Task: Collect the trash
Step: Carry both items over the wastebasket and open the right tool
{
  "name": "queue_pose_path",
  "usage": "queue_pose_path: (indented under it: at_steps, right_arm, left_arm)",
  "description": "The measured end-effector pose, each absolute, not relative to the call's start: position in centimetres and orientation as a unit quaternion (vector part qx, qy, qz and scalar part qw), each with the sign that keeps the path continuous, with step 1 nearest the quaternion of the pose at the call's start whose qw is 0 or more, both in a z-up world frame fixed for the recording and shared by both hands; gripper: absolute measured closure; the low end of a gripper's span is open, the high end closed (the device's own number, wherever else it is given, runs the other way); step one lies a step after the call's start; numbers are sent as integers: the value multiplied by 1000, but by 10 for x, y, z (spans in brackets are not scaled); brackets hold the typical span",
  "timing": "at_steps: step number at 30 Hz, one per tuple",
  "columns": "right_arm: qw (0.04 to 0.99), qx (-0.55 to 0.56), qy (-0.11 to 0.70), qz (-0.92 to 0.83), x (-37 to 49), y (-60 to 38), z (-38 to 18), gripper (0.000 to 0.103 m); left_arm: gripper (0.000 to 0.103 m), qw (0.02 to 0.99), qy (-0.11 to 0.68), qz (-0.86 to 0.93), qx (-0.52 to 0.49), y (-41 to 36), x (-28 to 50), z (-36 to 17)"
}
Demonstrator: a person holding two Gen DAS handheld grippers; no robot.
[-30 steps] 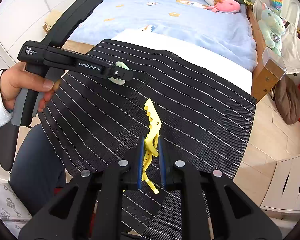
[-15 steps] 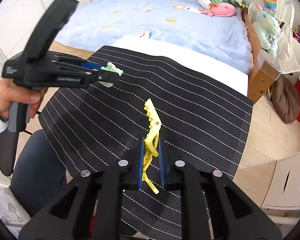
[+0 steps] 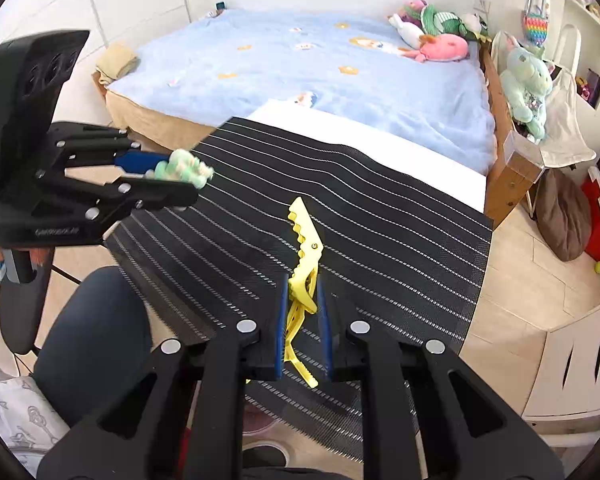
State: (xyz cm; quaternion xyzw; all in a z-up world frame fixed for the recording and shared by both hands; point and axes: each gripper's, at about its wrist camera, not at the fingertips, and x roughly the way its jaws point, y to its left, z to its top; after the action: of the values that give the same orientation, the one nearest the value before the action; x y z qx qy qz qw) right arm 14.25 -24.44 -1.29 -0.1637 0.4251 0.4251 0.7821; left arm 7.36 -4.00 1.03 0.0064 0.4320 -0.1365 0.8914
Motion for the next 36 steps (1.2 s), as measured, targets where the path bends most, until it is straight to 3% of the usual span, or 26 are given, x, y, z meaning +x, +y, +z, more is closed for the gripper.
queue_pose_path:
  at_steps: [15,36]
  right_arm:
    - [787,-154,389,453,61,-264,6,90]
    - [756,-154,414,483,0,-266,-20,90]
  left_arm:
    - [75,906,393,-155,16,-55,-3,21]
    - [75,907,394,-149,-8,-50,-61,13]
